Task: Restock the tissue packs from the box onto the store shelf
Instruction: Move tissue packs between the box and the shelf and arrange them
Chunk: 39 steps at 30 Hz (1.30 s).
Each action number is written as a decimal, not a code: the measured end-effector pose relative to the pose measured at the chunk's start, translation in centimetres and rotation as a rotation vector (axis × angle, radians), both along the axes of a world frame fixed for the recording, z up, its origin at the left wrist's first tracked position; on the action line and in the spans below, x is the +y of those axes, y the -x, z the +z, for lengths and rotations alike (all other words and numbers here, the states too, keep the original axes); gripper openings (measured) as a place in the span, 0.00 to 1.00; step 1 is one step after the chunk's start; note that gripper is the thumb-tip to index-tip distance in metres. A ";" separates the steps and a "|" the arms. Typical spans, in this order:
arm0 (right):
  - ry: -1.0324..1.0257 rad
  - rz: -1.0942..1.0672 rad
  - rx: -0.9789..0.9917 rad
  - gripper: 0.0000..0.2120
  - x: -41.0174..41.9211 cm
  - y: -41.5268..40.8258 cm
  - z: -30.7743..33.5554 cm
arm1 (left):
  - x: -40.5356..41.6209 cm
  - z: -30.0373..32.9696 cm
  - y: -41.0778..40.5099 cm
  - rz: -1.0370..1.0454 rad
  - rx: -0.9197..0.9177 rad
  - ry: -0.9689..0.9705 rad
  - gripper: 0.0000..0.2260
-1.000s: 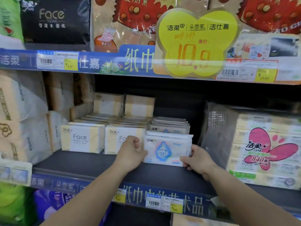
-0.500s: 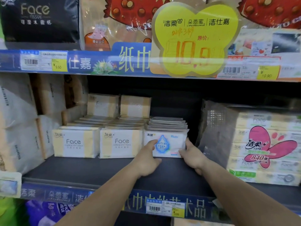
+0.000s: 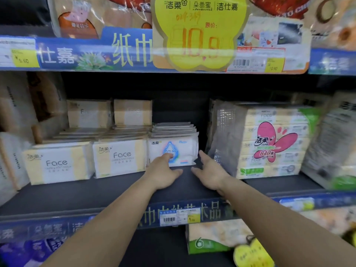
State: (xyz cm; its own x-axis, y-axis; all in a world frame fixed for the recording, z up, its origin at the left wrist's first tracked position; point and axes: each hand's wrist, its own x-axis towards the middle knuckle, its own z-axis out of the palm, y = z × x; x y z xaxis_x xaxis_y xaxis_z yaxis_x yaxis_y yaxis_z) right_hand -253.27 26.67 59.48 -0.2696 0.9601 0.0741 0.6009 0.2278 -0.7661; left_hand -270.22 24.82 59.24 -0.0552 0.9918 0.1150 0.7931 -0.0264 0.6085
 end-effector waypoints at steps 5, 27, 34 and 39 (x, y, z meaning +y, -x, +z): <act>-0.149 -0.019 -0.187 0.28 -4.8 -5.5 1.7 | -3.1 1.2 -5.8 0.050 0.252 0.024 0.30; 0.060 -0.758 -0.794 0.31 -31.6 -63.7 -6.6 | -20.7 -5.7 -67.2 -0.766 0.421 -0.044 0.31; 0.142 -0.828 -0.756 0.31 -28.7 -75.9 -10.7 | -16.6 -10.4 -80.1 -0.894 0.350 0.100 0.30; 0.266 -0.857 -0.729 0.31 -24.0 -84.6 -13.2 | -10.8 -14.0 -89.1 -0.927 0.363 0.155 0.30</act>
State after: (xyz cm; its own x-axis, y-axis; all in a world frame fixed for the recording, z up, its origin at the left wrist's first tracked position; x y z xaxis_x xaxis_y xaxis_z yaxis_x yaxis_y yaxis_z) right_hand -168.72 2.66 46.26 0.5820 0.8107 -0.0629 0.7997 -0.5847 -0.1367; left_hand -181.11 13.99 45.22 0.7587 0.6308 -0.1626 0.6376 -0.6681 0.3836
